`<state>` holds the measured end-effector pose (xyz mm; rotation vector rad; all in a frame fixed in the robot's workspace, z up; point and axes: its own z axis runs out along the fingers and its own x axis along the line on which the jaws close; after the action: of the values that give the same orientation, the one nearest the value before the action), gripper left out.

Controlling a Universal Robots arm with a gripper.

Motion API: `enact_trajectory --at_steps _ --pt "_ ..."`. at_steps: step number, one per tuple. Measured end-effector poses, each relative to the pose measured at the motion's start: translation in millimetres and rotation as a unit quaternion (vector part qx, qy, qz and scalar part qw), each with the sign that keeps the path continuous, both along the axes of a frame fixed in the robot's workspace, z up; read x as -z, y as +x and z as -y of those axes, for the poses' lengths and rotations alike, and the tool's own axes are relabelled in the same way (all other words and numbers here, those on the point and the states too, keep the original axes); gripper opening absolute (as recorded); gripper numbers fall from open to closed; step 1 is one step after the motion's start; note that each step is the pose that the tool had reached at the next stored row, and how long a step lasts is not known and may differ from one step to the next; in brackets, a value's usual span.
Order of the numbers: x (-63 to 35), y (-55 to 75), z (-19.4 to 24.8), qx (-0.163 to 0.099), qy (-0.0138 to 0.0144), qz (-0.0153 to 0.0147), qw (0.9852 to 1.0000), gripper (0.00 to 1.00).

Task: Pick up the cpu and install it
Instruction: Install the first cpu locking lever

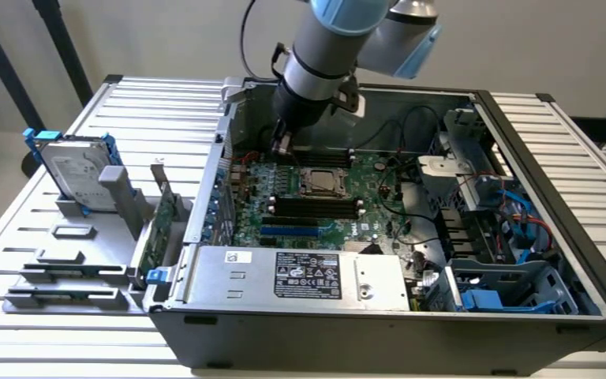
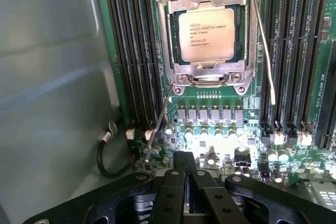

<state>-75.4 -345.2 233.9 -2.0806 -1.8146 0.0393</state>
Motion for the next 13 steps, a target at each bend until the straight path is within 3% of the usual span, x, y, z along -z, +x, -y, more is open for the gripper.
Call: enact_trajectory --at_steps 5,13 --pt "-0.1 0.0 0.0 0.039 -0.0001 0.0000 0.9992 0.11" --pt "-5.1 -0.1 0.8 0.065 0.0003 -0.0020 0.9979 0.11"
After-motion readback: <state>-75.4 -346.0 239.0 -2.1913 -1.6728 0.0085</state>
